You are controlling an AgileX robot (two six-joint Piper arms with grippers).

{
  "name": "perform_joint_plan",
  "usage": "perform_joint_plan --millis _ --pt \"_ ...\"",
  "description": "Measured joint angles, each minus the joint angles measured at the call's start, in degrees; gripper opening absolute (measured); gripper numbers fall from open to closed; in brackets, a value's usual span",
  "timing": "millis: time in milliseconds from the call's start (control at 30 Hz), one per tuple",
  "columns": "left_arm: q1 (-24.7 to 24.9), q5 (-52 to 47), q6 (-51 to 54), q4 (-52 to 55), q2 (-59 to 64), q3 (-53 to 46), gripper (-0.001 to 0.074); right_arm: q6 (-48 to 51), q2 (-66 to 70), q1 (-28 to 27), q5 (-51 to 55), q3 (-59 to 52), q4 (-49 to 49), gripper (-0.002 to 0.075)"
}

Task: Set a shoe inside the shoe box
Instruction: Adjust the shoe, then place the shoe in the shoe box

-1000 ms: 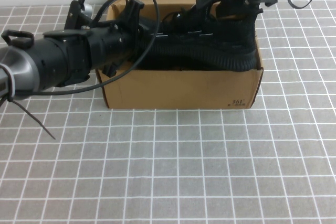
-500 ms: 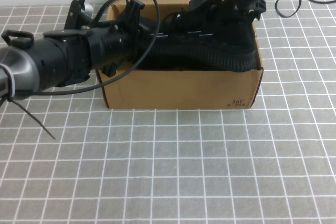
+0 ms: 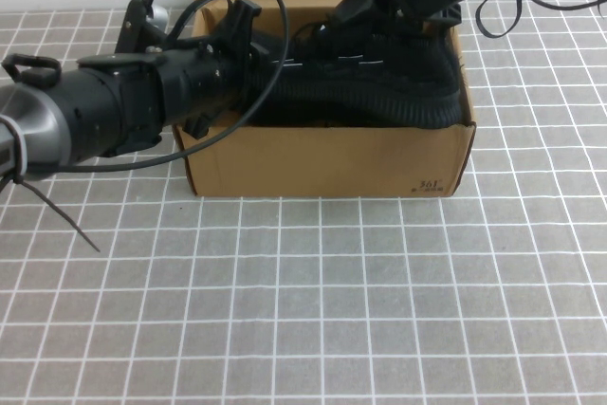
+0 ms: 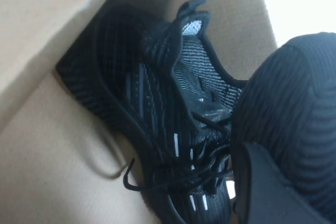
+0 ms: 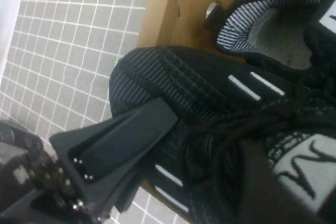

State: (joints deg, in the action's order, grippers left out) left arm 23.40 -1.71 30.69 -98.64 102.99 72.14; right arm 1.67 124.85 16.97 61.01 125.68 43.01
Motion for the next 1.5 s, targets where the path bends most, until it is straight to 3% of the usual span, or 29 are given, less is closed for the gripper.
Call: perform_joint_plan --millis 133,233,667,733,900,1033,1267,1500 --pt "0.0 -0.08 0.63 0.0 0.0 0.0 0.0165 2.58 0.0 0.13 1.0 0.0 0.14 0.0058" --pt "0.0 -0.12 1.59 -0.09 0.0 0.0 0.0163 4.38 0.0 0.13 1.27 0.0 0.27 0.001" --pt "0.0 -3.03 10.77 -1.03 0.0 0.09 0.0173 7.05 0.52 0.13 6.86 5.65 -4.52 -0.0004" --pt "0.0 -3.42 11.06 -1.03 0.0 0.09 0.0216 7.05 0.52 0.13 7.43 6.0 -5.5 -0.0004" --pt "0.0 -4.79 11.64 -1.03 0.0 0.09 0.044 7.17 0.52 0.13 7.69 6.02 -6.08 -0.0005" --pt "0.0 -5.79 11.29 -0.93 0.0 0.09 0.0558 7.94 0.52 0.17 7.8 6.02 -6.08 -0.0005" --pt "-0.63 -7.34 11.84 -0.06 -2.61 0.09 0.0587 10.0 0.52 0.17 7.8 6.02 -5.97 -0.0005" --pt "-5.81 -17.25 13.09 5.41 -5.92 0.09 0.0589 12.0 0.52 1.27 5.57 6.02 -6.29 -0.0005"
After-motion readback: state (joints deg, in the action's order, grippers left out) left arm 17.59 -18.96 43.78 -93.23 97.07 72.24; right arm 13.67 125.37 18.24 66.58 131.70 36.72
